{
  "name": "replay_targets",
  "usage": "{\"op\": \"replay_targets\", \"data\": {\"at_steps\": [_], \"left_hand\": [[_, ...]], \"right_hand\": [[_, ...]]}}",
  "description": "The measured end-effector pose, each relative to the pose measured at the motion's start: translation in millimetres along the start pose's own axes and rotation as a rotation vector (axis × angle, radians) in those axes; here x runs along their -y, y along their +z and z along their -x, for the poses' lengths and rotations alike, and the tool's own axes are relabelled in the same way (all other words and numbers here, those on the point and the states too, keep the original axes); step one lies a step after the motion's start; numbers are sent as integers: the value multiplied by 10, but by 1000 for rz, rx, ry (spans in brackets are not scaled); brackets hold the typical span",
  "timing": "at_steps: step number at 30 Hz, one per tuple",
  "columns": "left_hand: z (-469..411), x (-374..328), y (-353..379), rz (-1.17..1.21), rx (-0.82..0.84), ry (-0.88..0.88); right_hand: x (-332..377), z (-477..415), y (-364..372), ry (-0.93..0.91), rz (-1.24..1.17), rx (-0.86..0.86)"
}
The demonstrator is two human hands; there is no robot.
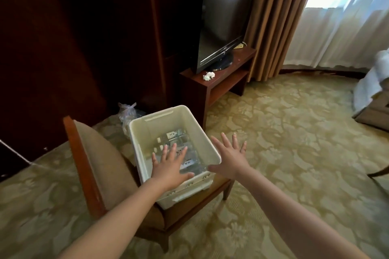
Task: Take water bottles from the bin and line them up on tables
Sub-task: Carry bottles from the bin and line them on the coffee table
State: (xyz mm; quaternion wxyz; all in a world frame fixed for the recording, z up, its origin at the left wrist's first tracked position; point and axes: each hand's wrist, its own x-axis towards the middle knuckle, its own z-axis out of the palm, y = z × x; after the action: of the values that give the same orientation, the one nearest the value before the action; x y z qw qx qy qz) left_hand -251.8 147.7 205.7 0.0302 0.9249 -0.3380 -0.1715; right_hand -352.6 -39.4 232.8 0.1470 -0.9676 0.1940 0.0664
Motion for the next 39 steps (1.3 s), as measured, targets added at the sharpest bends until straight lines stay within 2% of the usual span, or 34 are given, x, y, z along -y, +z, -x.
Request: {"op": "replay_targets", "data": {"at_steps": [9,16,24,31,39], "left_hand": [[-743,-15,51,55,40,-211],[-1132,-321,107,252,21,-552],[-1154,-821,246,442,0,-890],[-1210,-729,463,521,40,-1042],[-1399,-503,581,618,60,-1112]], "right_hand": [[-281,-1106,-7,-196,82,151],[-468,-2046,-125,-518,199,282],[-500,-2622,-187,-836,318,425],[-239,-2882,83,-976,379,517],[10,-3183,233,-1047,481,585]]}}
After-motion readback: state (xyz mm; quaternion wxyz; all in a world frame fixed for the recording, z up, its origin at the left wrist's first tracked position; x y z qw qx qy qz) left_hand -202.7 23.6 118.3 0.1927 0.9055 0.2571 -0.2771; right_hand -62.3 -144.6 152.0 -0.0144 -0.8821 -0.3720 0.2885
